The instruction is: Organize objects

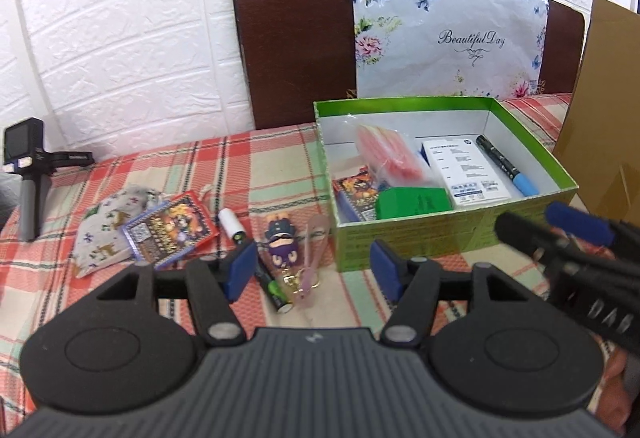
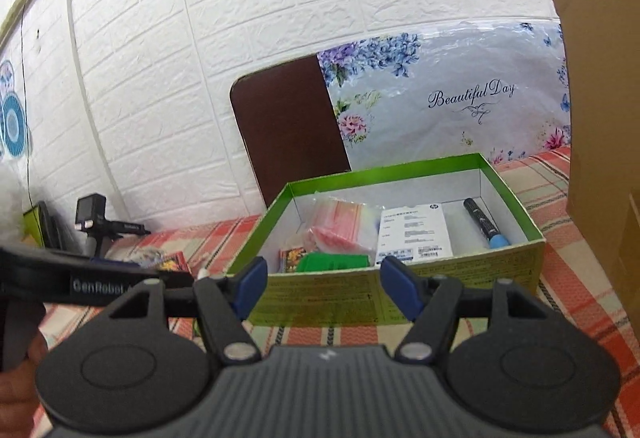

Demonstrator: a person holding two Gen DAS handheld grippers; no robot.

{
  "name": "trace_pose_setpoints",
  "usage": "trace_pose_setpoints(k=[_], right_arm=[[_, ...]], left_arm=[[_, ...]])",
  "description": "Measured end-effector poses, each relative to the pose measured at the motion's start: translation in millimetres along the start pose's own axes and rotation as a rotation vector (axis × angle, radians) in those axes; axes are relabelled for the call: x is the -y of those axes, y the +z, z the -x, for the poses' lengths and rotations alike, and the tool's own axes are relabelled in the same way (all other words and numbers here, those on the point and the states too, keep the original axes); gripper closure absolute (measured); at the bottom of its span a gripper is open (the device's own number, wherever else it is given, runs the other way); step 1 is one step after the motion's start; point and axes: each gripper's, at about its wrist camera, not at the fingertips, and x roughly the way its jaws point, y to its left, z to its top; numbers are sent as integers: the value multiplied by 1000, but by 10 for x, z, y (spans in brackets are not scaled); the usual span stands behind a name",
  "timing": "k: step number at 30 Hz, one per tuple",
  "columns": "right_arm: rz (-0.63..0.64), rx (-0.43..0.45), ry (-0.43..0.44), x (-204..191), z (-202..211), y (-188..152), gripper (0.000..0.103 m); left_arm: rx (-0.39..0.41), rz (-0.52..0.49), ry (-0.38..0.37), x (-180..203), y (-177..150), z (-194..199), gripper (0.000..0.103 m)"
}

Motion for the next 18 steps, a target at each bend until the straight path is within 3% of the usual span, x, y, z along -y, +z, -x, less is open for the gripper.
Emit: trace_pose_setpoints(k=[8, 18], right_arm=[[51, 17, 28, -218, 64, -11, 38], [173, -74, 108, -662, -148, -200, 45]], left_arm=[[23, -13, 66, -139, -110, 95, 31], [-35, 80, 135, -633, -342, -39, 29]])
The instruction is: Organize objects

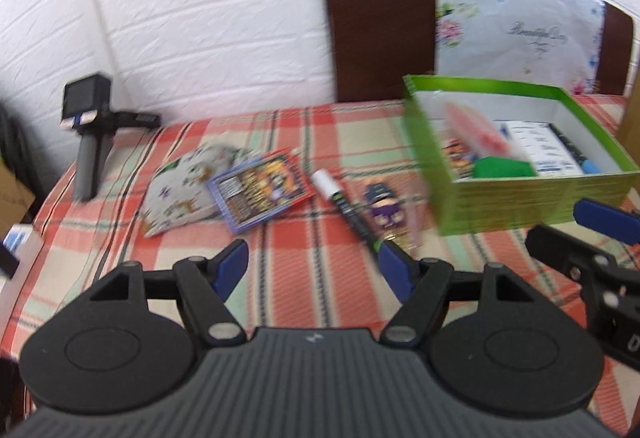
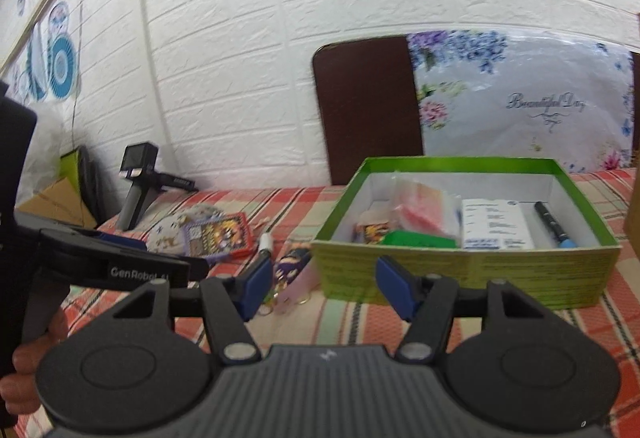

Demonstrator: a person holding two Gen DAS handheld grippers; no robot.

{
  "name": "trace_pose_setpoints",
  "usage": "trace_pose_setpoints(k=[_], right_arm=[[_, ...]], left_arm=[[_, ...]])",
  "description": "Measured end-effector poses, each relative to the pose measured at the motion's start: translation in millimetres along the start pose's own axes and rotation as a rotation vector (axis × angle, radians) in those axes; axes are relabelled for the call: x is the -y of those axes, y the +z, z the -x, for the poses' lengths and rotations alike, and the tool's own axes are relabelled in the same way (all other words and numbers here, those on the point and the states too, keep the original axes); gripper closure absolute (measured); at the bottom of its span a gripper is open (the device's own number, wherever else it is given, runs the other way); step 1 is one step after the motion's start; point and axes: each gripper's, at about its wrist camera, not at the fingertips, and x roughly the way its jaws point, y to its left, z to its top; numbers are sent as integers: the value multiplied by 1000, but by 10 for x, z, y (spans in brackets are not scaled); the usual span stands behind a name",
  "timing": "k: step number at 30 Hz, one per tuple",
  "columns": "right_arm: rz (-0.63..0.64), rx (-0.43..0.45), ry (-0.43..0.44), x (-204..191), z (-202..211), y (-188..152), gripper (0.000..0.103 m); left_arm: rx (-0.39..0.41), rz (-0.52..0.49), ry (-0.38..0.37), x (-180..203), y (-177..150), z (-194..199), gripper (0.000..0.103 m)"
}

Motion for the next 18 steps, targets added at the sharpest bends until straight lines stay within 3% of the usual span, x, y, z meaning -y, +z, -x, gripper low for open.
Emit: trace_pose_setpoints(k=[8, 12, 14, 16, 18], right_arm=[[131, -115, 72, -434, -418, -130, 56], [146, -185, 73, -524, -767, -168, 60], [143, -215, 74, -546, -929, -170, 71], [180, -220, 74, -606, -1056, -149, 77], [238, -207, 73, -696, -1138, -126, 78]], left_arm=[[-84, 151, 48, -603, -209, -267, 28], [-103, 203, 32, -789, -272, -353, 28], [-107, 216, 20, -831, -284, -385, 28], [-113, 231, 1, -852, -292, -412, 28], [-116, 245, -18, -866, -290, -437, 28]])
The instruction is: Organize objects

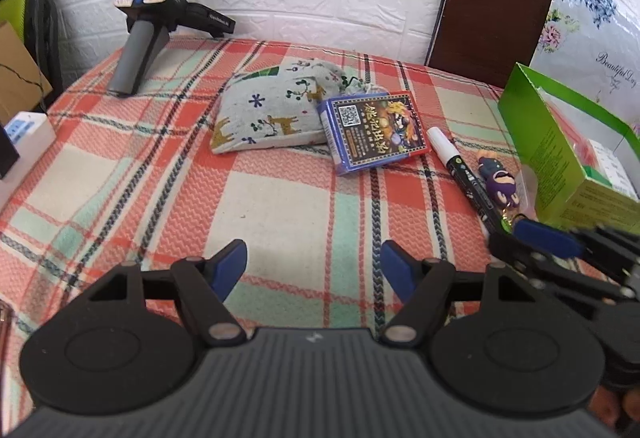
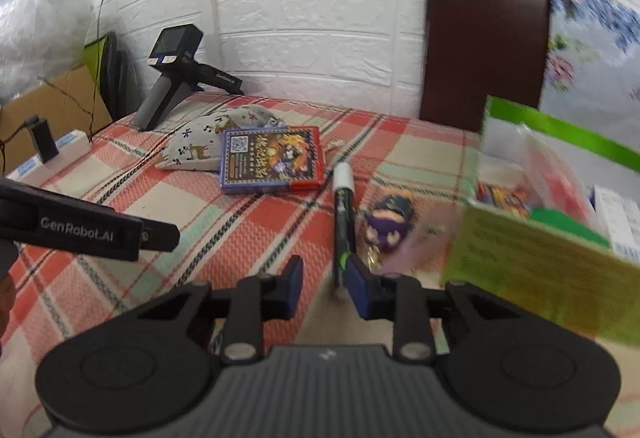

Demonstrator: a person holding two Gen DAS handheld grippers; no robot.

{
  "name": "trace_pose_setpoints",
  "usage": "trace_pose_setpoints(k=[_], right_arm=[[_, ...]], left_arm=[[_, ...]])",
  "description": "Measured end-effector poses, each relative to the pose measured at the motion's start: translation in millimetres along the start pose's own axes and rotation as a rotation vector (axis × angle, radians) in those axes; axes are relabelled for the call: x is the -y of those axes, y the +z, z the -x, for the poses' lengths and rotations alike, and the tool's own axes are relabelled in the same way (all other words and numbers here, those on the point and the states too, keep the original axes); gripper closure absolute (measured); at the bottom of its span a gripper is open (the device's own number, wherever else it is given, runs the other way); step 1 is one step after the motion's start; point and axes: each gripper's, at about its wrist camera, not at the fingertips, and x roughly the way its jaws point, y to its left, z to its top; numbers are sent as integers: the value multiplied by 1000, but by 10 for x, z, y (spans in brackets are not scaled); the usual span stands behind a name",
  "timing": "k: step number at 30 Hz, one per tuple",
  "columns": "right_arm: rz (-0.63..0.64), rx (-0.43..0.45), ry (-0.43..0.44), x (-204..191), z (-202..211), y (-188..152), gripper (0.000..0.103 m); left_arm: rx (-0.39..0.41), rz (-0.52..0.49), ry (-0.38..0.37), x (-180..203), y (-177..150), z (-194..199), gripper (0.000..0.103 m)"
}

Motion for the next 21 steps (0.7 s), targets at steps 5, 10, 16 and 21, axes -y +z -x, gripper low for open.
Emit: trace_pose_setpoints(k=[5, 10, 16, 21], right_arm=[[21, -72, -33, 61, -297, 25, 82], [-79, -94, 67, 103, -116, -62, 84], [-397, -156, 363, 327, 146, -302, 83], [-372, -100, 399, 329, 353, -262, 85]], left_arm=[[-28, 22, -49, 7, 37, -72, 28], [-102, 94, -168, -5, 51, -143, 28], [-169, 138, -295, 163, -10, -161, 26], [-201, 128, -368, 373, -30, -86, 70]])
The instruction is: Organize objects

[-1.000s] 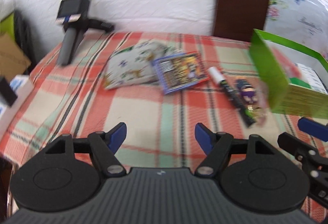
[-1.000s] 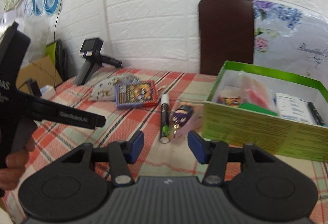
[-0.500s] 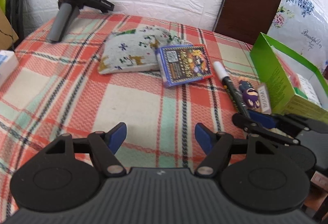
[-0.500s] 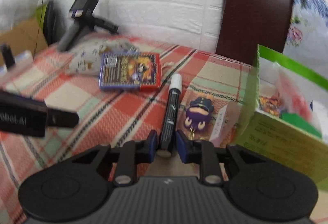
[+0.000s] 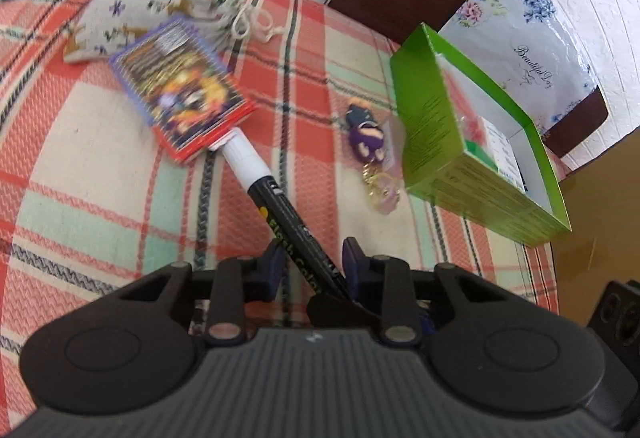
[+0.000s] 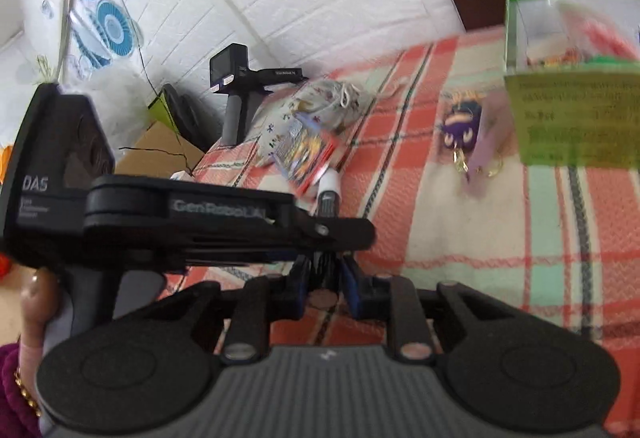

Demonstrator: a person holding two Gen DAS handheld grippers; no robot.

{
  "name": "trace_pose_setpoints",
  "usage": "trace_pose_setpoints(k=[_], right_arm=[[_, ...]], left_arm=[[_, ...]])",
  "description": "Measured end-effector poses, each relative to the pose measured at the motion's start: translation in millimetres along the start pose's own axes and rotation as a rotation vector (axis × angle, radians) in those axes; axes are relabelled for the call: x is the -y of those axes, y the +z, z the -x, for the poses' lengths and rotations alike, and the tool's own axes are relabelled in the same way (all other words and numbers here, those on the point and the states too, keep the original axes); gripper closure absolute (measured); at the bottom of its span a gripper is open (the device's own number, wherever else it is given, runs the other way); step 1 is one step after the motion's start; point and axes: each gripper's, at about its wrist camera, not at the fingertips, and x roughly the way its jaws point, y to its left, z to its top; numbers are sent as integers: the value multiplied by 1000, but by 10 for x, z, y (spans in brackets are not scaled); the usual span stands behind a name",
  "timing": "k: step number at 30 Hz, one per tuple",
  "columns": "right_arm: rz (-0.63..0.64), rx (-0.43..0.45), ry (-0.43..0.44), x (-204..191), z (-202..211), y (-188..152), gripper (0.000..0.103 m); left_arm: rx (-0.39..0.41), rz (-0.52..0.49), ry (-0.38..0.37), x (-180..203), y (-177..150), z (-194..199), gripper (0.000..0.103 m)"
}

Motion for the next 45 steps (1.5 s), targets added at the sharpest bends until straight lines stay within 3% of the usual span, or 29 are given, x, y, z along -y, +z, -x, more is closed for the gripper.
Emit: trace_pose_setpoints(k=[7, 12, 18, 24, 26, 27, 29, 30, 32, 39, 45], right_arm=[[61, 125, -62, -41, 296, -11, 85], [62, 283, -147, 178, 678, 70, 85], [33, 444, -297, 666, 1132, 242, 85], [-29, 499, -446, 1227, 1314, 377, 85], [-22, 509, -516, 1379, 1277, 420, 84], [-16, 507, -560, 1448, 1241, 445, 84], [-11, 475, -665, 1574, 1146, 488, 72], [-29, 465, -679, 1640, 1141, 489, 71], [-58, 489, -636, 1705, 1202, 436, 68], [-21, 491, -580, 1427, 1214, 288, 64], [25, 481, -588, 1120, 1241, 188, 63]], left_arm=[[60, -125, -25, 530, 105, 124, 80], [91, -267, -74, 1153, 256, -4, 80], [80, -412, -153, 2002, 408, -400, 80], [42, -501, -163, 2621, 414, -944, 78], [42, -534, -140, 2759, 410, -1112, 71], [43, -549, -116, 2805, 401, -1187, 70], [31, -567, -71, 2853, 377, -1298, 70], [20, -560, -71, 2827, 374, -1304, 69], [22, -546, -110, 2735, 352, -1241, 66], [57, -518, -62, 2532, 252, -912, 63], [149, -522, 45, 2333, 166, -509, 56]])
